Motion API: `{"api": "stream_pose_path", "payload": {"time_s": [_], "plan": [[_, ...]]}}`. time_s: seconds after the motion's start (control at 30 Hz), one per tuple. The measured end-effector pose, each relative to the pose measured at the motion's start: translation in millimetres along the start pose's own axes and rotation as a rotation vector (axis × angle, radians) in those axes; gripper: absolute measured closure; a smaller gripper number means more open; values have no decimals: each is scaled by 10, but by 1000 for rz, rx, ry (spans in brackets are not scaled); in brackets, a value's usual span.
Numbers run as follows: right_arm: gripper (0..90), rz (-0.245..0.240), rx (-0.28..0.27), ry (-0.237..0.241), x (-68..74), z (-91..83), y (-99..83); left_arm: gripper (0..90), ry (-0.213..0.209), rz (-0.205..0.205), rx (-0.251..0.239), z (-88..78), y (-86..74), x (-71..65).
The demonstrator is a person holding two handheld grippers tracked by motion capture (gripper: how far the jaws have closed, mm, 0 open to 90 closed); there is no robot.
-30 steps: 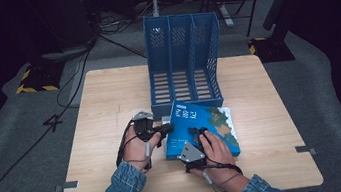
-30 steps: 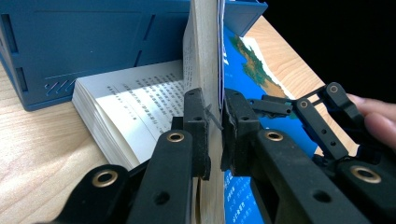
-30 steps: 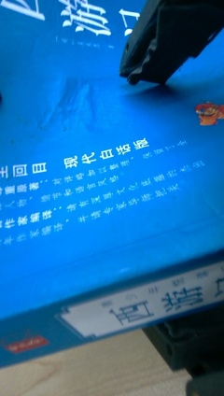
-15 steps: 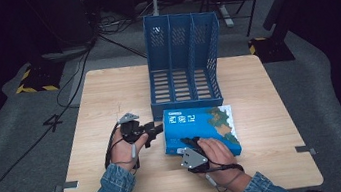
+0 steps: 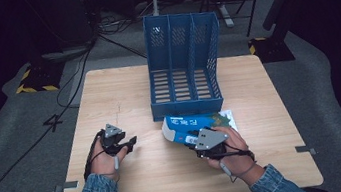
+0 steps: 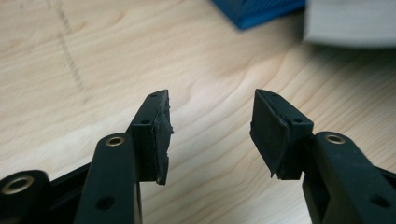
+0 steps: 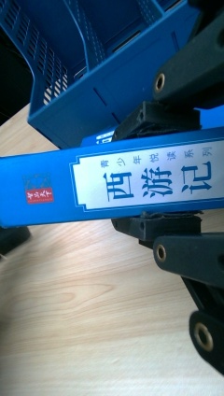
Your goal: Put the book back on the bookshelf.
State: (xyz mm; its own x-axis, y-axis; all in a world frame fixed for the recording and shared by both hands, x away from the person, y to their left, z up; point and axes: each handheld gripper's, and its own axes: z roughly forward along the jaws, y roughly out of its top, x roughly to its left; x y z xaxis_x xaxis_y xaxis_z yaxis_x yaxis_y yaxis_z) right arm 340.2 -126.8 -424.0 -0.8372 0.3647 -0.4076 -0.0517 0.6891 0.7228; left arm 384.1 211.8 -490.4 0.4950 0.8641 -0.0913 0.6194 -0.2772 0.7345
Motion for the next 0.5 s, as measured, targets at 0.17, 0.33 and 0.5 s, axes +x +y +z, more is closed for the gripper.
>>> {"api": "stream_pose_path", "payload": {"time_s": [0.17,0.33,0.5], "plan": [[610,67,-28,22,-109,-126,89,385,37,39,5,-1,-100,106],[611,106,-35,46,-194,-187,138,342,69,72,26,7,-148,178],[612,166,-54,74,-354,-290,181,330,67,48,31,19,-139,191]]}}
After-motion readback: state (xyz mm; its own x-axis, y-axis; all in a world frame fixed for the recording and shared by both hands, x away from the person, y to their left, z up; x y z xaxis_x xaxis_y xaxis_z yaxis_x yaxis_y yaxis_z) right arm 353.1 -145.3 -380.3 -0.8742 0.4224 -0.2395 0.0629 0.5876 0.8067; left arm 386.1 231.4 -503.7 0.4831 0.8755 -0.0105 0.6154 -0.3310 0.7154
